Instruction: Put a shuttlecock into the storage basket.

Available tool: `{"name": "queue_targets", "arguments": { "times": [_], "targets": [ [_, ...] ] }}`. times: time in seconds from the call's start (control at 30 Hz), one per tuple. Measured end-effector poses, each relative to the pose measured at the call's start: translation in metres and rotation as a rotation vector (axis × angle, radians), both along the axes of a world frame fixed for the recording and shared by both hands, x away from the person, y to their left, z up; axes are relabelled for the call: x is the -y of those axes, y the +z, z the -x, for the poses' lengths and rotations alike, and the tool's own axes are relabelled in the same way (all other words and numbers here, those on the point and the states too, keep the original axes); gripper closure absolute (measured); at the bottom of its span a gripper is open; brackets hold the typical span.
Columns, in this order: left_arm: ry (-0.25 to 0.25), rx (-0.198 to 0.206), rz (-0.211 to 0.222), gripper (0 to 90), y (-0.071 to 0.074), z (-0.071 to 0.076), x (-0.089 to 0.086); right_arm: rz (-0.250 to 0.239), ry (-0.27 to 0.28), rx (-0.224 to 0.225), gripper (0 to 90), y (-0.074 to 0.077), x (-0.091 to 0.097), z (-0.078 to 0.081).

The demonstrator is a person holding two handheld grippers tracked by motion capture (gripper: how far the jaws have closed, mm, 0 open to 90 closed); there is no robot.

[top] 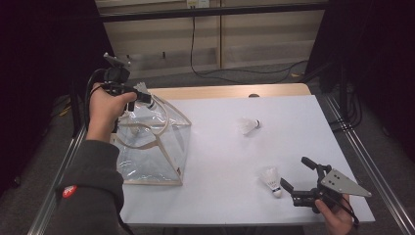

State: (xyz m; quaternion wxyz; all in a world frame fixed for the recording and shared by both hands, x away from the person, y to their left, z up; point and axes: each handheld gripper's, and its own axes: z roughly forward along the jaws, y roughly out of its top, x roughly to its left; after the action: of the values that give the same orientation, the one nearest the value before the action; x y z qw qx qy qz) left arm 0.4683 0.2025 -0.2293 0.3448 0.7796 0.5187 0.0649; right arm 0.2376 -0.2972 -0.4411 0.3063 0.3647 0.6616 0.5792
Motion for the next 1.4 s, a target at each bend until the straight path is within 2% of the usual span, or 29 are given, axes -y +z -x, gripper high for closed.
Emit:
{"name": "queue_targets", "arguments": {
  "times": [0.77, 1.4],
  "targets": [
    [0.001, -0.036, -0.024, 86.2, -0.019, -0.004, -0.002, 0.001, -0.006, -0.005, 0.5, 0.0, 0.001, 0.0],
    [-0.002, -0.059, -0.038, 85.2, -0.028, -0.005, -0.003, 0.0, -0.003, -0.007, 0.5, -0.001, 0.001, 0.0]
  ]
}}
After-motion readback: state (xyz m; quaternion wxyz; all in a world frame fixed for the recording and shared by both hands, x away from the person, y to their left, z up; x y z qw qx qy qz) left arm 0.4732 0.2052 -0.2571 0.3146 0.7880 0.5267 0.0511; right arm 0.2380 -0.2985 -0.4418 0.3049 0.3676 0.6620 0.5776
